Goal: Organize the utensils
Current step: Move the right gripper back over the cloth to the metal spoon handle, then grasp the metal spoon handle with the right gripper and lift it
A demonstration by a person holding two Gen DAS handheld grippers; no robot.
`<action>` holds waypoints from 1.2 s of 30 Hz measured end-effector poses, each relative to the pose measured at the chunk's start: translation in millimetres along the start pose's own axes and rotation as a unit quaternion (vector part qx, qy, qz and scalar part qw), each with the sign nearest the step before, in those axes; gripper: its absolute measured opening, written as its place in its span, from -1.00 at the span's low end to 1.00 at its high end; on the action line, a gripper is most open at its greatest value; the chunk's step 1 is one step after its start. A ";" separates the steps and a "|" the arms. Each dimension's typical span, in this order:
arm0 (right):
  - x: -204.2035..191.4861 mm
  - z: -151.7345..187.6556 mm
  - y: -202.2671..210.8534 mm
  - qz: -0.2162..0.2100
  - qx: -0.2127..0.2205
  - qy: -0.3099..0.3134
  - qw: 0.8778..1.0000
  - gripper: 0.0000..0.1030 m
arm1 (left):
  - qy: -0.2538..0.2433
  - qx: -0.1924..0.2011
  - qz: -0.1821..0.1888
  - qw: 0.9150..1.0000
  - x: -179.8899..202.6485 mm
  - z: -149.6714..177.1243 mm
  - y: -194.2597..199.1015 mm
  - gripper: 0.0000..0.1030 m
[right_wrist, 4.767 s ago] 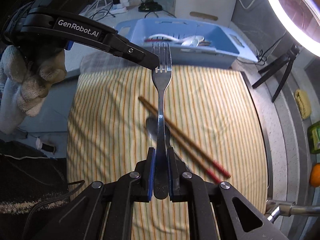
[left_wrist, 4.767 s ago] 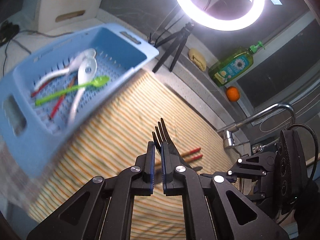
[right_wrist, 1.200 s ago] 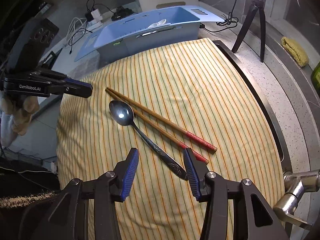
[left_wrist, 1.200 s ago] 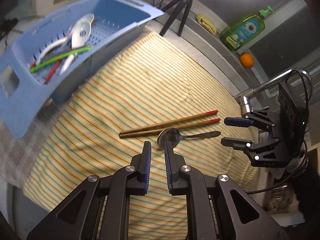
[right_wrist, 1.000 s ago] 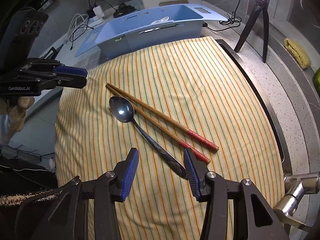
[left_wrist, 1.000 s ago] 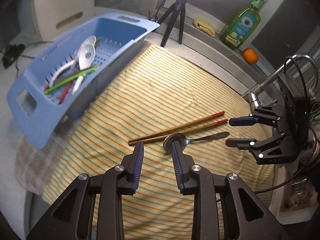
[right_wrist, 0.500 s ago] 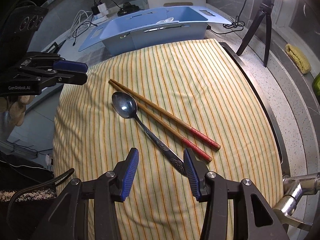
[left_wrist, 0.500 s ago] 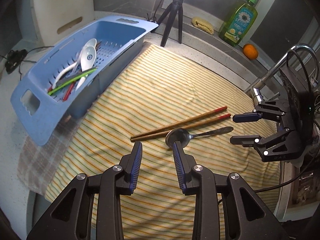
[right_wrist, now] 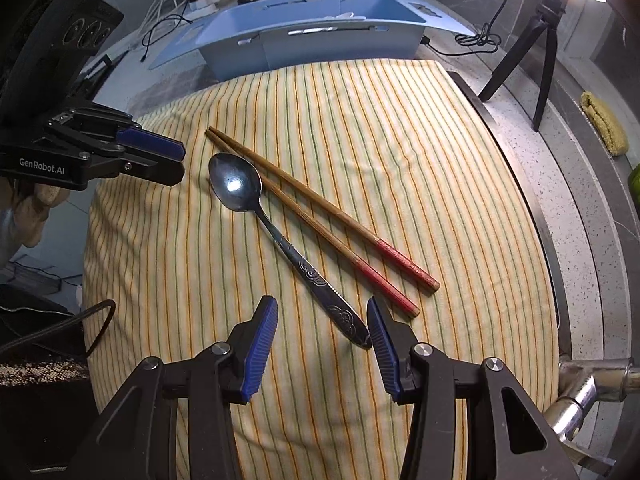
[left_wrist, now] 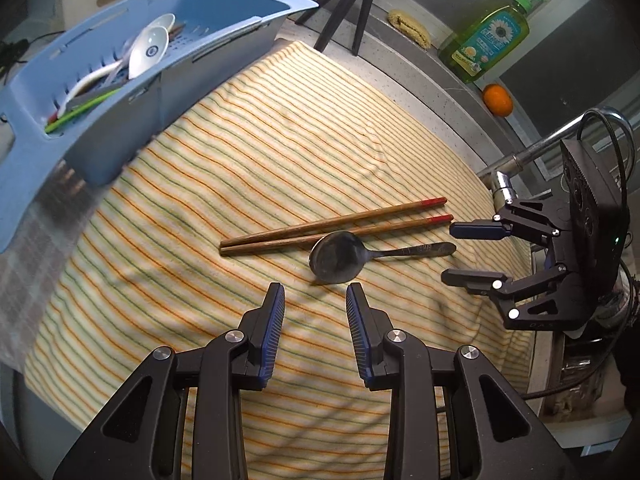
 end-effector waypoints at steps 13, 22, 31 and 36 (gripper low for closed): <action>-3.2 -9.2 -17.5 -0.002 -0.025 0.030 0.999 -0.20 | 0.007 -0.010 0.011 1.000 -3.0 -15.1 -20.9 -0.42; -7.7 -15.6 -21.1 -0.003 -0.037 0.046 0.998 -0.43 | -0.001 -0.013 0.016 1.000 2.8 -16.5 -29.6 -0.80; -17.2 -17.3 -18.3 0.008 -0.041 0.054 0.998 -0.64 | 0.000 -0.006 0.021 1.000 0.6 -13.7 -27.6 -0.86; -20.6 -15.0 -15.1 0.011 -0.037 0.041 0.998 -0.67 | 0.004 -0.001 0.029 1.000 2.5 -14.9 -22.2 -0.88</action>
Point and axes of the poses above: each gripper's, at about its wrist camera, not at the fingertips, and y roughly against the way its jaws point, x to its right, z to its underside, the point moved 5 cm from there along -y, roughly the way its jaws point, and after that the axes turned 6 degrees about z, right-handed, at the moved point
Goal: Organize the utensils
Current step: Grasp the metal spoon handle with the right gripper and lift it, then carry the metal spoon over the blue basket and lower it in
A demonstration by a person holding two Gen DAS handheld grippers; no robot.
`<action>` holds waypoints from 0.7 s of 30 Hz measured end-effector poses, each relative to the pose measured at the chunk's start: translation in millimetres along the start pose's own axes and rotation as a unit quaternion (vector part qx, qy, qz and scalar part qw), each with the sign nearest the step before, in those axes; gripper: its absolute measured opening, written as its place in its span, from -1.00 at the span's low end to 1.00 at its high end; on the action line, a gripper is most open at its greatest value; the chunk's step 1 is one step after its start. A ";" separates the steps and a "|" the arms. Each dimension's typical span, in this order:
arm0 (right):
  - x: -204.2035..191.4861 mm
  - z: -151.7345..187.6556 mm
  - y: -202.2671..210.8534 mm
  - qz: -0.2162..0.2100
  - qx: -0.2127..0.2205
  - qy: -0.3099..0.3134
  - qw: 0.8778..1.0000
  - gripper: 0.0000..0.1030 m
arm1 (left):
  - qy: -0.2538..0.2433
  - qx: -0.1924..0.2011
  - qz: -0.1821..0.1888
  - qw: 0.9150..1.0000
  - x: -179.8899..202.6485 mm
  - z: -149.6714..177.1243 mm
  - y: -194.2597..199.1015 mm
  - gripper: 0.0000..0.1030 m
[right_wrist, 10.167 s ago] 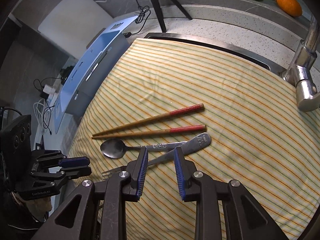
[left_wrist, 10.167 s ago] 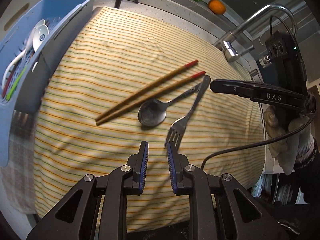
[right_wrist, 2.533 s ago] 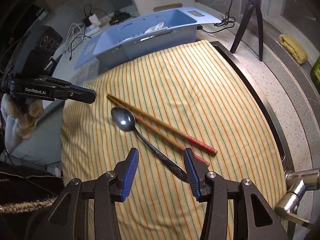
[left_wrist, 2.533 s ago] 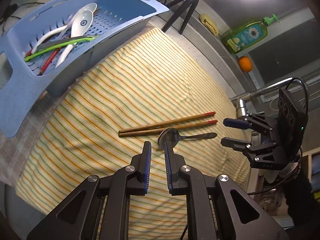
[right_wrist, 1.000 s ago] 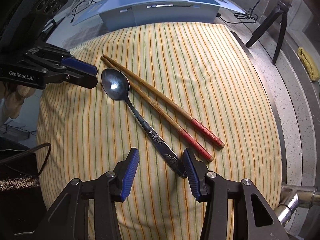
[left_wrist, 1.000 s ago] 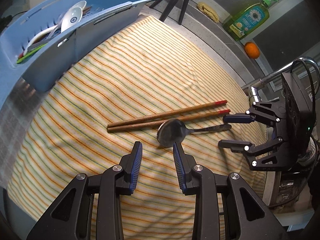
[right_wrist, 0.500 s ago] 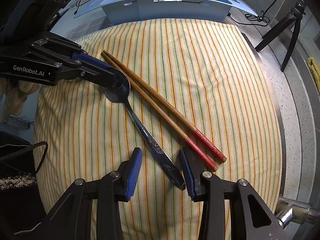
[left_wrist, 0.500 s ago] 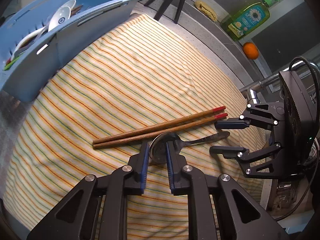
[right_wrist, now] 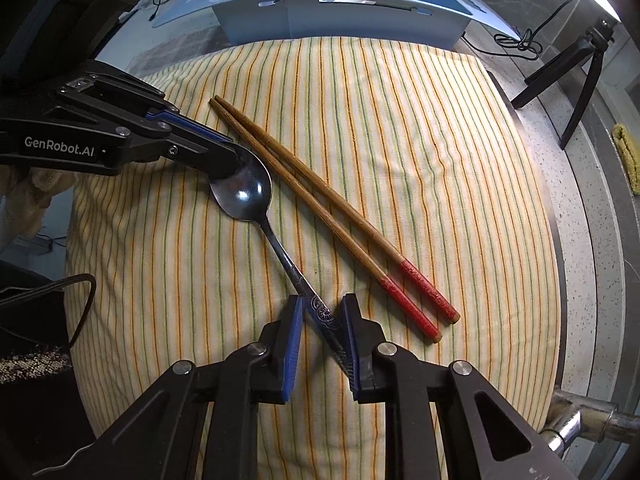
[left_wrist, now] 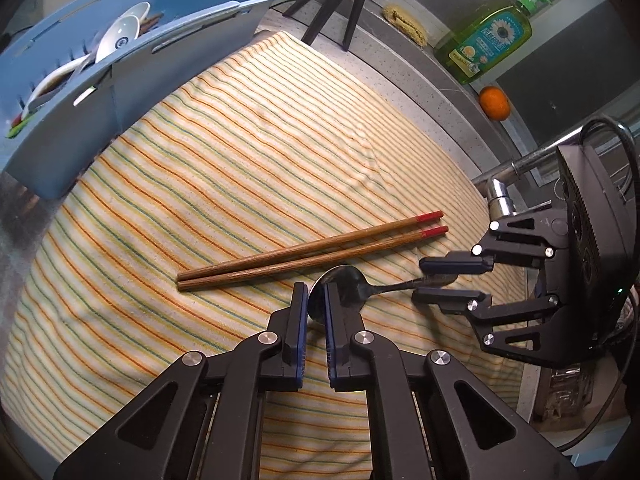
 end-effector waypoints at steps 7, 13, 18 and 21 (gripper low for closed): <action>-18.0 0.6 17.6 -0.016 0.008 -0.035 0.999 -0.76 | -0.020 0.013 0.009 1.000 8.5 -15.8 19.1 -0.88; -25.0 -25.2 38.1 -0.032 0.031 -0.074 0.996 -0.81 | -0.053 0.019 0.008 0.998 7.3 -43.5 39.7 -0.88; -27.8 -55.5 48.9 -0.044 0.041 -0.099 0.993 -0.83 | -0.081 0.020 0.005 0.997 0.2 -68.4 56.3 -0.88; -27.7 -75.8 52.3 -0.049 0.046 -0.116 0.991 -0.84 | -0.093 0.019 0.008 0.995 -6.0 -83.6 66.6 -0.88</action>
Point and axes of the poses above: each gripper's, at about its wrist camera, not at the fingertips, and y roughly against the way its jaws point, x to its right, z to its underside, the point moved 5 cm from there along -y, roughly the way its jaws point, and after that the axes turned 6 degrees about z, right-handed, at the moved point
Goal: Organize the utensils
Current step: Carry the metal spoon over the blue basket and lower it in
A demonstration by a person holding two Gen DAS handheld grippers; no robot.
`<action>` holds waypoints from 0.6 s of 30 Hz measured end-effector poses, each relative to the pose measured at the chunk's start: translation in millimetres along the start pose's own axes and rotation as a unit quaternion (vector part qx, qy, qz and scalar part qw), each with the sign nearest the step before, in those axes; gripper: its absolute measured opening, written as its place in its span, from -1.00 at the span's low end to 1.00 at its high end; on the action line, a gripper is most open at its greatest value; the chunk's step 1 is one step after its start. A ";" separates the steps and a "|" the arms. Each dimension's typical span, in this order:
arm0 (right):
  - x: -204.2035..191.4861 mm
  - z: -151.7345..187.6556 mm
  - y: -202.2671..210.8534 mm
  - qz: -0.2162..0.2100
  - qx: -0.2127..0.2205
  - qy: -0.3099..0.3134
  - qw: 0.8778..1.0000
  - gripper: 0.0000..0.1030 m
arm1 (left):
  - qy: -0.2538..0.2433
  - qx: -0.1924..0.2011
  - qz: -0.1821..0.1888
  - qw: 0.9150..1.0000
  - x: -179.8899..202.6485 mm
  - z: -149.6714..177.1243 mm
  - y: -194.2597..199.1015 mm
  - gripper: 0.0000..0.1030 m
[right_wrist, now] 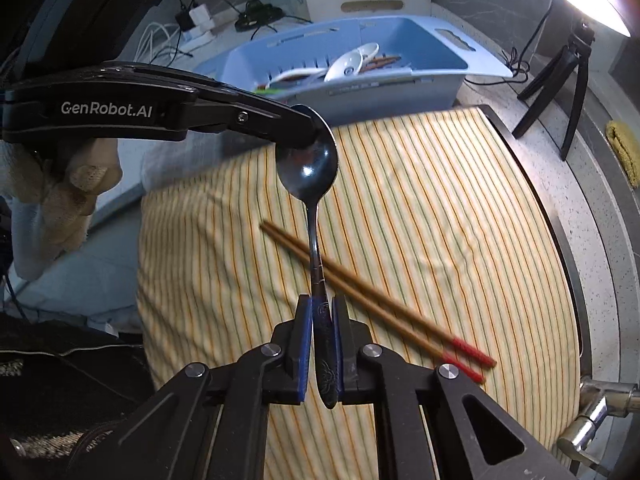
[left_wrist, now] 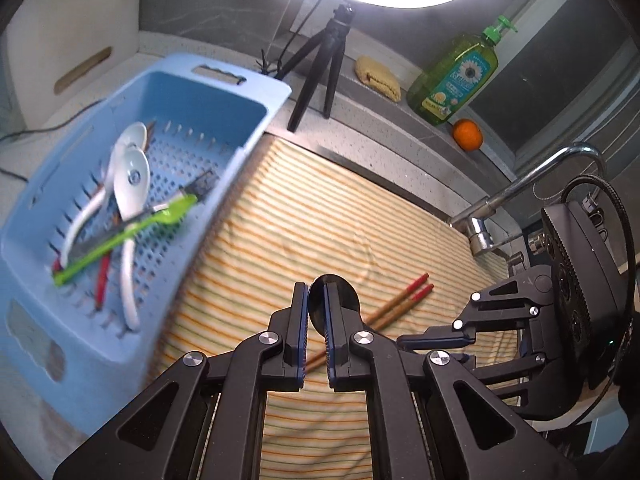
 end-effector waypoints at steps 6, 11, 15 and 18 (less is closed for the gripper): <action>-3.4 -46.9 -2.9 -0.024 0.015 -0.052 0.998 -0.84 | -0.026 -0.004 0.004 1.000 -27.8 -32.7 19.2 -0.89; -10.5 -85.1 -6.3 -0.049 0.027 -0.096 0.994 -0.85 | -0.051 -0.008 0.004 0.999 -49.6 -63.5 29.9 -0.90; -13.9 -111.9 -10.4 -0.070 0.040 -0.133 0.988 -0.84 | -0.060 -0.010 0.006 0.998 -65.9 -85.8 34.8 -0.90; -10.2 -126.0 -15.7 -0.085 0.048 -0.165 0.982 -0.84 | -0.064 -0.012 0.005 0.998 -76.8 -99.3 35.1 -0.90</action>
Point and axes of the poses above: each gripper's, at about its wrist camera, not at the fingertips, and y roughly against the way its jaws point, x to its right, z to its underside, the point moved 5 cm from there along -y, roughly the way its jaws point, and after that the axes turned 6 degrees about z, right-handed, at the moved point
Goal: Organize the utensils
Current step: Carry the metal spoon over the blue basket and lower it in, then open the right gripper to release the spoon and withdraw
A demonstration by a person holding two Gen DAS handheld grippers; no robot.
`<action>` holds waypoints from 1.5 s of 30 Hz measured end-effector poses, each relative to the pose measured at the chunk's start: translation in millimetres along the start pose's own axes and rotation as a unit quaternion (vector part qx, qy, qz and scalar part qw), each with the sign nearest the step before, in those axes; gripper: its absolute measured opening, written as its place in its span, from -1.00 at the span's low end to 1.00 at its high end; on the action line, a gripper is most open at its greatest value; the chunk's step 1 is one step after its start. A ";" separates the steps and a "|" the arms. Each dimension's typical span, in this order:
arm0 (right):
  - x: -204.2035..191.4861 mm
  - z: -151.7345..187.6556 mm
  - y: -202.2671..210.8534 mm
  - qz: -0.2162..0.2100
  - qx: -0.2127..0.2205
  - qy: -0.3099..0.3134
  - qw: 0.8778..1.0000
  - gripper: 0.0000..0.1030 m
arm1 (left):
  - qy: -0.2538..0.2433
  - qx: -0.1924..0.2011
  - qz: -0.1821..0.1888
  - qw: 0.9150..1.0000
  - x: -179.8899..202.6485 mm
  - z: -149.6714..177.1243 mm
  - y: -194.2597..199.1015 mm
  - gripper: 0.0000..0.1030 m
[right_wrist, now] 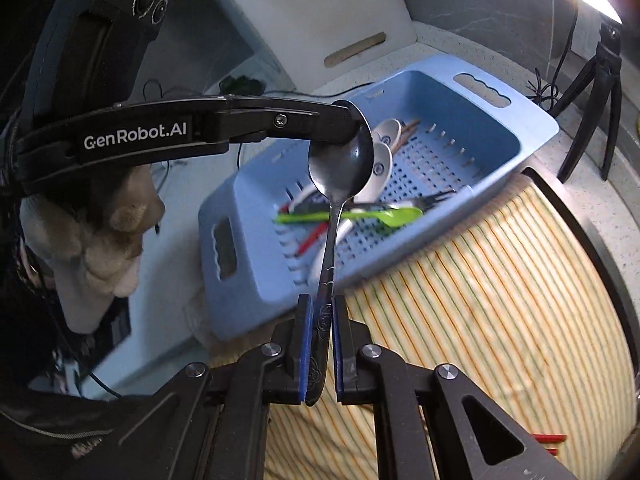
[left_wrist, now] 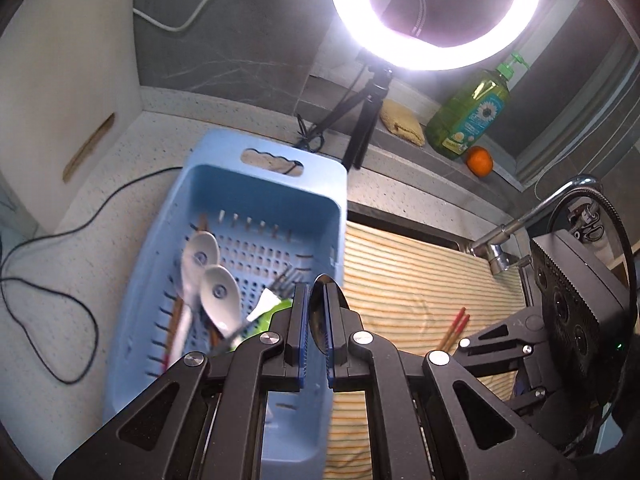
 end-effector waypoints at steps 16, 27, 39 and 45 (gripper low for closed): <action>7.5 -39.4 -48.6 -0.053 0.006 -0.146 0.988 -0.82 | -0.005 -0.049 0.010 0.999 -36.2 -33.1 -34.8 -0.90; 20.3 -37.9 -79.4 -0.044 -0.010 -0.208 0.977 -0.81 | -0.002 -0.094 0.016 0.995 -44.9 -31.4 -70.2 -0.90; 11.3 -44.2 -84.3 -0.038 -0.008 -0.210 0.977 -0.68 | 0.024 -0.118 0.028 0.992 -54.0 -29.7 -91.5 -0.90; 1.9 -45.8 -86.7 -0.039 -0.009 -0.203 0.978 -0.65 | 0.030 -0.122 0.028 0.992 -51.2 -30.9 -97.8 -0.90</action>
Point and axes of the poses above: each gripper's, at about its wrist camera, not at the fingertips, and y roughly against the way its jaws point, x to its right, z to its underside, the point moved 5 cm from there along -y, roughly the way its jaws point, and after that the axes turned 6 degrees about z, right-handed, at the moved point
